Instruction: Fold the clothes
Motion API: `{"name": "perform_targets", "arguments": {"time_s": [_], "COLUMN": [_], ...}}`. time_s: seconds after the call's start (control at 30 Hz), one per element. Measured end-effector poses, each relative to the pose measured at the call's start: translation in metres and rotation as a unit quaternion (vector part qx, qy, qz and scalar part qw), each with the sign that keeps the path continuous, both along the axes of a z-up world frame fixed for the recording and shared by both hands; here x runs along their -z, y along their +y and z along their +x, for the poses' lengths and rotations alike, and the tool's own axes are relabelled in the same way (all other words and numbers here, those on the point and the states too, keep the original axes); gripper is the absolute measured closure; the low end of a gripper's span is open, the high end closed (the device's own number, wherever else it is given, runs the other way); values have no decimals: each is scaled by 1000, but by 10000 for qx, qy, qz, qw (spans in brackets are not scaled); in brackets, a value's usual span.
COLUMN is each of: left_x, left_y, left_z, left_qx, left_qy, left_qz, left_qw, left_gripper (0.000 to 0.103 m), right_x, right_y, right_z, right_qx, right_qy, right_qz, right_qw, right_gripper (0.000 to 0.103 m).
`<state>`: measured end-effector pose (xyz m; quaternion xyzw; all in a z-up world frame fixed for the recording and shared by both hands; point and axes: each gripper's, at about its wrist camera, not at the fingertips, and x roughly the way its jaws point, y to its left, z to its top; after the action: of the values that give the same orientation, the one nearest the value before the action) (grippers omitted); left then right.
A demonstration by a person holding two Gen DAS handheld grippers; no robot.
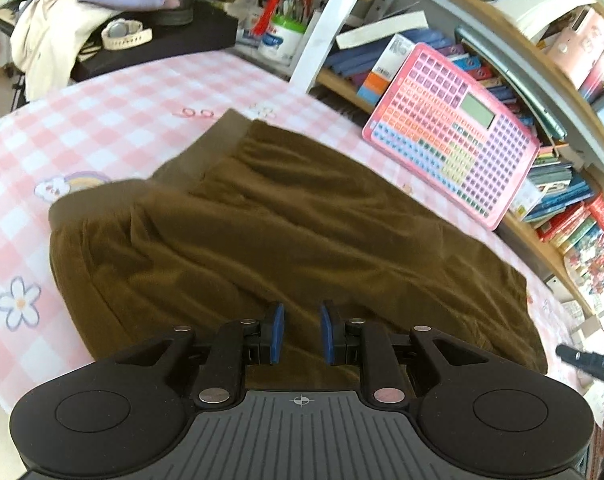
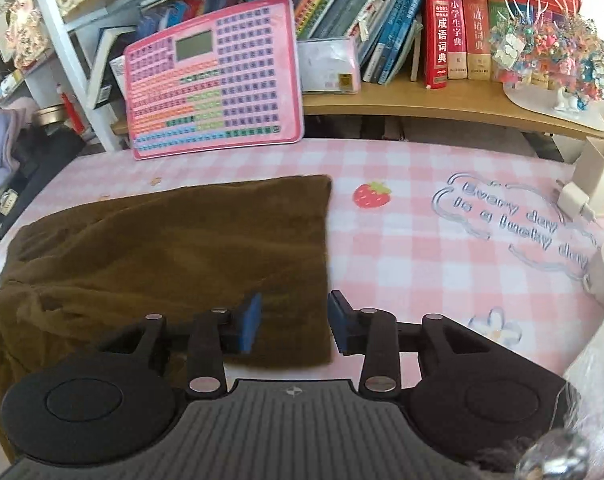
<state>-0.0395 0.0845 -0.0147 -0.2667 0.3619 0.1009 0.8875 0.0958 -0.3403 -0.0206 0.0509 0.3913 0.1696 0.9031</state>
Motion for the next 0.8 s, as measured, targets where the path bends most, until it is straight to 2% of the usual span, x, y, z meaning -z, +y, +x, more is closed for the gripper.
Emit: {"name": "perform_targets", "arguments": {"time_s": [0.13, 0.37, 0.67, 0.8], "left_x": [1, -3, -2, 0], "left_y": [10, 35, 85, 111], "left_z": [6, 9, -4, -11], "left_qx": [188, 529, 631, 550], "left_qy": [-108, -342, -422, -393], "left_qz": [-35, -89, -82, 33], "left_qw": [9998, 9980, 9971, 9977], "left_gripper": [82, 82, 82, 74], "right_x": [-2, 2, 10, 17], "right_y": [19, 42, 73, 86], "right_z": [-32, -86, -143, -162], "right_qx": [60, 535, 1150, 1412], "right_qy": [-48, 86, 201, 269], "right_qz": [19, -177, -565, -713], "right_qw": [10000, 9984, 9916, 9870], "right_gripper": [68, 68, 68, 68]}}
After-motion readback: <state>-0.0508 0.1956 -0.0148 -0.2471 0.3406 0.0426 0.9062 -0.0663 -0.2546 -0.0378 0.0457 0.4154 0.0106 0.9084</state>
